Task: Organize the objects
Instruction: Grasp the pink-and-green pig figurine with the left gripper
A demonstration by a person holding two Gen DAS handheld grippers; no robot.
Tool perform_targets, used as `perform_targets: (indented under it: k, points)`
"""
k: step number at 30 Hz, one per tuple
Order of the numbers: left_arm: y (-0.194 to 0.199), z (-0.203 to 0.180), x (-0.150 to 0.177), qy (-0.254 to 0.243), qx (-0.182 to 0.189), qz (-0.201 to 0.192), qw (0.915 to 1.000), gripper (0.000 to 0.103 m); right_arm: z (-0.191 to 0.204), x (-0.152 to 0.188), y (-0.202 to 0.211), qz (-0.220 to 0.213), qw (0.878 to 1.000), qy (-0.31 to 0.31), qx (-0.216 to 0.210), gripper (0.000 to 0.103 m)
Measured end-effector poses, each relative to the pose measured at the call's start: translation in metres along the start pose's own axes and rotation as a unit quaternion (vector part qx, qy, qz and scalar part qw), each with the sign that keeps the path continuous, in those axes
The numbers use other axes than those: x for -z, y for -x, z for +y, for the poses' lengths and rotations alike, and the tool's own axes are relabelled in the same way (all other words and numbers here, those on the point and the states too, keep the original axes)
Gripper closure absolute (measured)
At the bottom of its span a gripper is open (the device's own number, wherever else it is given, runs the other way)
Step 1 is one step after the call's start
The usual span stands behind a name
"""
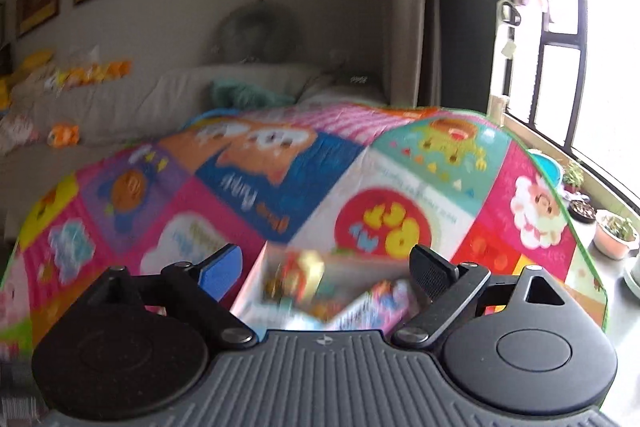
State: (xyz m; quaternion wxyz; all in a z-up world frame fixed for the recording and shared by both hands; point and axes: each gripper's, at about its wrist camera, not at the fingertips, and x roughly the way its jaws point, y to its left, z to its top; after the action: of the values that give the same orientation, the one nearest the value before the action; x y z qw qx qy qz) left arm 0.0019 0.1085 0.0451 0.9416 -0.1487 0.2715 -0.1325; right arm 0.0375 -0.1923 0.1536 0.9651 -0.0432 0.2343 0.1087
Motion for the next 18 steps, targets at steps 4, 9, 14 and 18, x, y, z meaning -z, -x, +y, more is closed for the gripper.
perform_targets:
  k: [4, 9, 14, 18]
  points:
    - [-0.039, -0.023, -0.038, -0.062, -0.005, -0.010, 0.9980, 0.056, 0.008, 0.056, 0.021, 0.007, 0.999, 0.035, -0.015, 0.003]
    - [-0.121, -0.040, -0.062, -0.108, -0.079, 0.071, 0.9885, 0.056, 0.011, 0.123, 0.032, 0.041, 0.999, 0.029, -0.018, 0.003]
    - [-0.167, -0.035, -0.057, -0.093, -0.116, 0.123, 0.9812, 0.048, 0.001, 0.154, 0.033, 0.068, 0.997, -0.013, -0.042, 0.001]
    - [-0.158, -0.035, -0.047, -0.084, -0.124, 0.103, 0.9834, 0.054, 0.004, 0.161, 0.032, 0.072, 0.996, -0.008, -0.045, 0.000]
